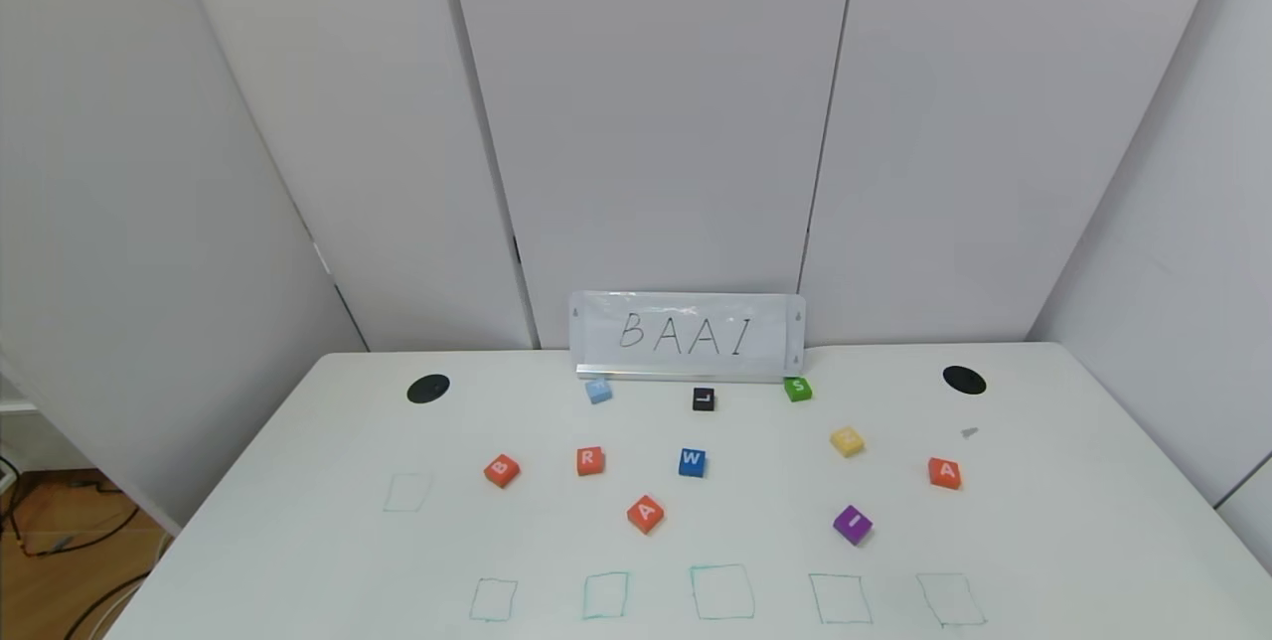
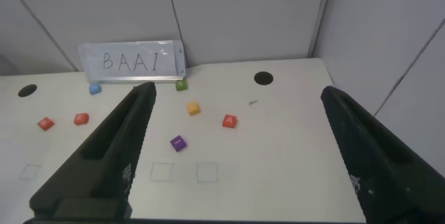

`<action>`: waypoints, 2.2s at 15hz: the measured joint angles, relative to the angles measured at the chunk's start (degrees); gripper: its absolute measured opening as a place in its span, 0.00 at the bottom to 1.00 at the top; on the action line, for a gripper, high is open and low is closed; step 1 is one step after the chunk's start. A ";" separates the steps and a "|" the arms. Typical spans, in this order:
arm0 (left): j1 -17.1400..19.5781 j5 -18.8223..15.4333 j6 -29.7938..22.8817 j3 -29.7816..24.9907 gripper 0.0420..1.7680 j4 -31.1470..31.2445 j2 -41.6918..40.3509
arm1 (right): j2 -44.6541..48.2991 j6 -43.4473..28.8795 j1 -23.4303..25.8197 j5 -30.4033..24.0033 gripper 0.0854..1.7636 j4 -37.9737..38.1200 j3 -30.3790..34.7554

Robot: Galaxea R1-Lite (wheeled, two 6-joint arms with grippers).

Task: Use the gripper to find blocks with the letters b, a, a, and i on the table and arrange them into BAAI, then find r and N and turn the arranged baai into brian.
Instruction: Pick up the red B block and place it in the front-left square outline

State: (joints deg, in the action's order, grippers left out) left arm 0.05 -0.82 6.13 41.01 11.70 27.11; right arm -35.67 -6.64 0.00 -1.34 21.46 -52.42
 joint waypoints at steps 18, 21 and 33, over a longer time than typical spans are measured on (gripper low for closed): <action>-5.01 1.44 -5.12 16.63 0.97 2.19 48.38 | -46.21 -10.42 -9.01 1.41 0.97 5.01 -21.75; -6.69 4.62 -8.16 17.25 0.97 2.57 53.37 | -50.47 -12.73 -10.11 2.12 0.97 4.92 -22.05; -15.66 12.61 -33.57 28.55 0.97 11.86 72.08 | -56.22 -14.46 -11.29 2.05 0.97 4.30 -22.08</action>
State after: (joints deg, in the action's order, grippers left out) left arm -15.62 11.79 -27.44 69.56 23.56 99.19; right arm -91.89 -21.10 -11.29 0.71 25.76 -74.50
